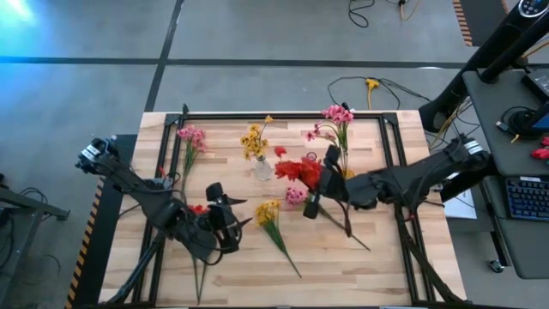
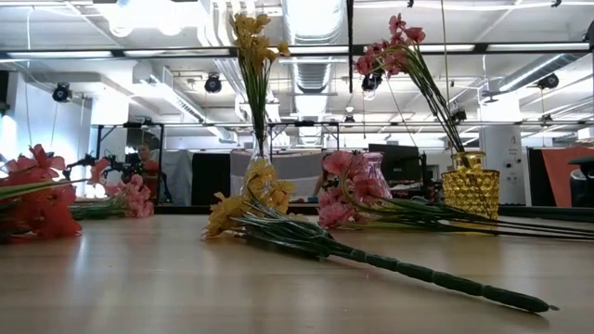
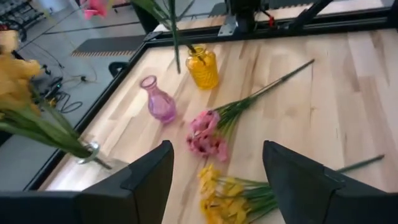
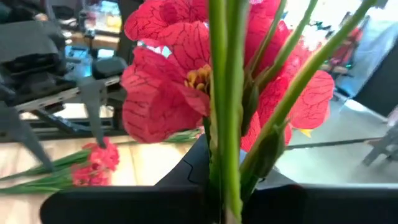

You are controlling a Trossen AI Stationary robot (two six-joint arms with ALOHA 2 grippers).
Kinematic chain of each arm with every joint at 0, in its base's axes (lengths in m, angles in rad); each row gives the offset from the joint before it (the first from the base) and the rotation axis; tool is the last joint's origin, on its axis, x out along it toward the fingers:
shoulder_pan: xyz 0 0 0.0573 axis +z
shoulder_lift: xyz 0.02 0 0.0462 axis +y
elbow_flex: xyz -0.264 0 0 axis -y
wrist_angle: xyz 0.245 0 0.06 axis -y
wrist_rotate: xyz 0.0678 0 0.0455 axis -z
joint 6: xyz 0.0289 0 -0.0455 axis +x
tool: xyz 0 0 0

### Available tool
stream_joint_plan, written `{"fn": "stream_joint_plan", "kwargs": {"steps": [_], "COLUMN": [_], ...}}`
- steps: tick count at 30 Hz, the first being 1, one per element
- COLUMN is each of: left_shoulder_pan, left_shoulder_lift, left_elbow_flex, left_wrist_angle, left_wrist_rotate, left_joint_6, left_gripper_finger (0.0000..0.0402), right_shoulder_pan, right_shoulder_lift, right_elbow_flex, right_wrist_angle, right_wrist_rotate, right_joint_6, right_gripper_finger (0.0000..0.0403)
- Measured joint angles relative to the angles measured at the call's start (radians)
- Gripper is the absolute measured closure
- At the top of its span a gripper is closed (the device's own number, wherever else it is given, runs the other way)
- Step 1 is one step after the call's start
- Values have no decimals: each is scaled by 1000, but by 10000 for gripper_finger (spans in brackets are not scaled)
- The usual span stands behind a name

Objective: Sort flowers into vase by color
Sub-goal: Put the right red flowers into the pink vase

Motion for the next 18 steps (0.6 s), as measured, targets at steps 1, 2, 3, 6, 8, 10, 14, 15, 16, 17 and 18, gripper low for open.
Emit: {"fn": "stream_joint_plan", "kwargs": {"steps": [1,2,3,6,8,10,14,15,16,17,18], "left_shoulder_pan": [0,0,0,0,0,0,-2,-2,-2,-2,-2], "left_shoulder_lift": [-10,-19,-29,-55,-66,-74,-82,-82,-82,-82,-82], "left_elbow_flex": [0,0,0,0,0,0,0,0,0,0,0], "left_wrist_angle": [-17,-30,-49,-108,-165,-220,-326,-344,-360,-374,-382], "left_wrist_rotate": [0,-1,-1,-2,-3,-1,-15,-22,-26,-27,-28], "left_joint_6": [-1,-5,-11,-44,-82,-125,-219,-238,-250,-259,-265], "left_gripper_finger": [177,178,180,182,183,183,183,183,183,183,183], "right_shoulder_pan": [-7,-14,-20,-42,-60,-79,-133,-148,-163,-176,-189], "right_shoulder_lift": [10,17,25,43,50,59,80,86,90,95,102], "right_elbow_flex": [24,46,67,120,132,135,134,134,134,134,134], "right_wrist_angle": [-28,-62,-91,-142,-144,-148,-150,-150,-157,-170,-178], "right_wrist_rotate": [-16,-30,-37,-40,-38,-33,-31,-30,-30,-30,-29], "right_joint_6": [8,9,10,21,27,18,10,12,12,12,14], "right_gripper_finger": [390,390,390,390,390,390,390,390,390,390,390]}}
